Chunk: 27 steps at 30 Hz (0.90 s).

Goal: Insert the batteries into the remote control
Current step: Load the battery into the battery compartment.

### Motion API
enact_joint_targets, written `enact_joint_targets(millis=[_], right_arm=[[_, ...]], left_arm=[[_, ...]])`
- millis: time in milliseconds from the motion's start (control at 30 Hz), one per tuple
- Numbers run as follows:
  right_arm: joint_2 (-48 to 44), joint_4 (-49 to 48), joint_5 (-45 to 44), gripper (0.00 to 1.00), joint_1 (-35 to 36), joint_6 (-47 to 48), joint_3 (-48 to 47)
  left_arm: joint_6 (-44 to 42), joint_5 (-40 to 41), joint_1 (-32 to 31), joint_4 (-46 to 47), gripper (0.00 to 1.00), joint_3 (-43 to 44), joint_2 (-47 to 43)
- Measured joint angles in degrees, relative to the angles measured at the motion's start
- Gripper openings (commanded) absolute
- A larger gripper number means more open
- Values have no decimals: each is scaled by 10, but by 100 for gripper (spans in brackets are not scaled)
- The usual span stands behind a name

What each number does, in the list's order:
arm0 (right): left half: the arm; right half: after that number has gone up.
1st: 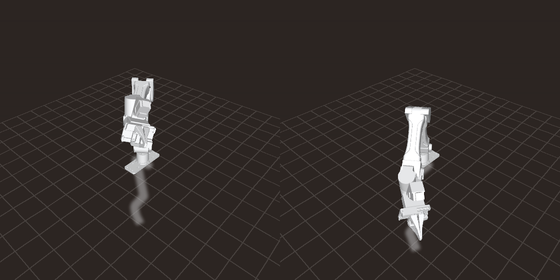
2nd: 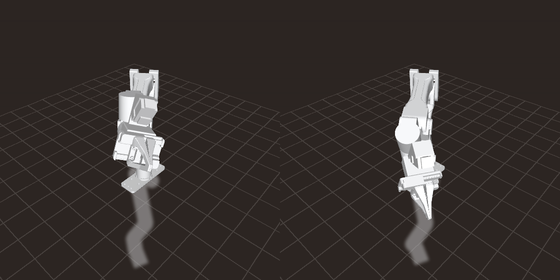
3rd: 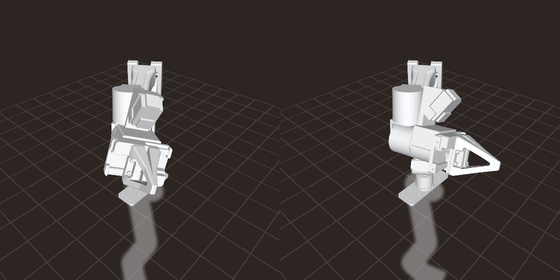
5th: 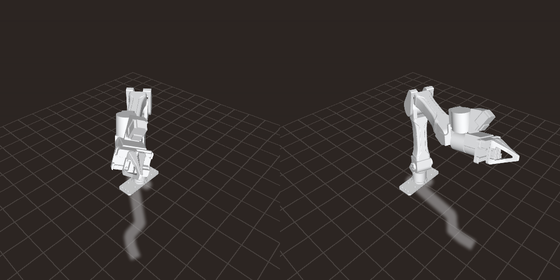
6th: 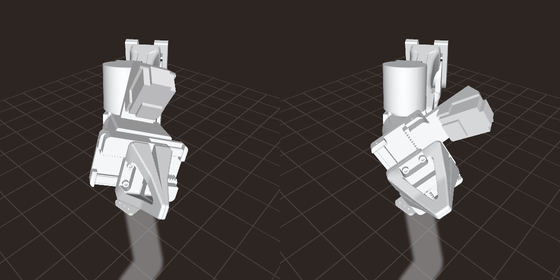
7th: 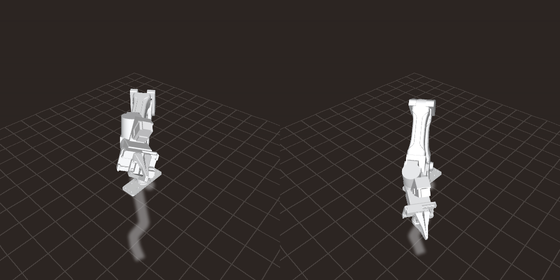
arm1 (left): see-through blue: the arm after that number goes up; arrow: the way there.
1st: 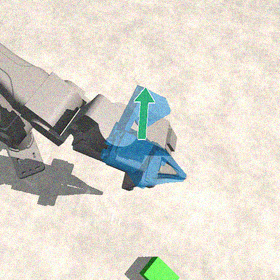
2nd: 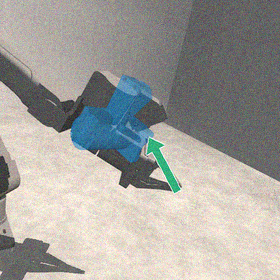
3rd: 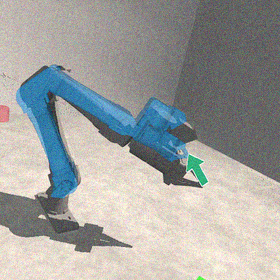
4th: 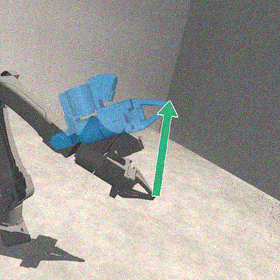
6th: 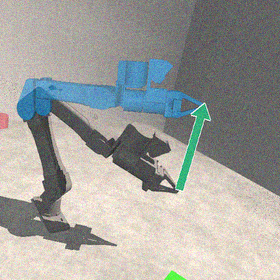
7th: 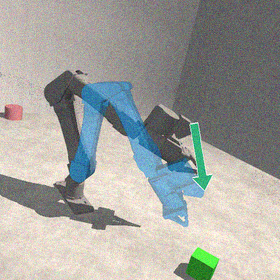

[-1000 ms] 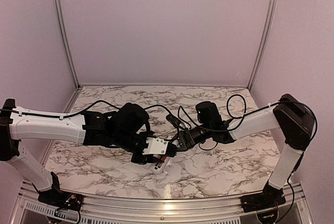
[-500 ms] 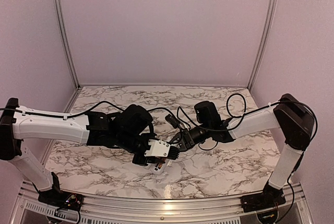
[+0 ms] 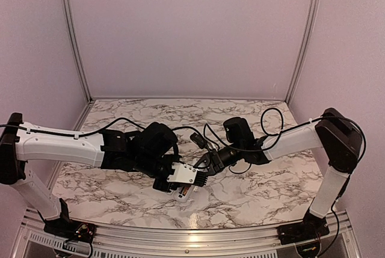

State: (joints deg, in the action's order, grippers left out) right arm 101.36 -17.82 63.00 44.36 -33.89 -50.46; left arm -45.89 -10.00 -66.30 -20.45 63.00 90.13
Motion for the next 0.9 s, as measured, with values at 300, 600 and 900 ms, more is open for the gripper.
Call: enact_joint_targets(millis=[300,600,900], right_arm=[[0,13,-1,0,1,7,0],[-3,26,-5,0,1,12,0],[-12,39,-12,0,1,20,0]], left_arm=[[0,1,-4,0,12,0,6],[0,7,-8,1,11,0,10],[0,7,-9,7,11,0,10]])
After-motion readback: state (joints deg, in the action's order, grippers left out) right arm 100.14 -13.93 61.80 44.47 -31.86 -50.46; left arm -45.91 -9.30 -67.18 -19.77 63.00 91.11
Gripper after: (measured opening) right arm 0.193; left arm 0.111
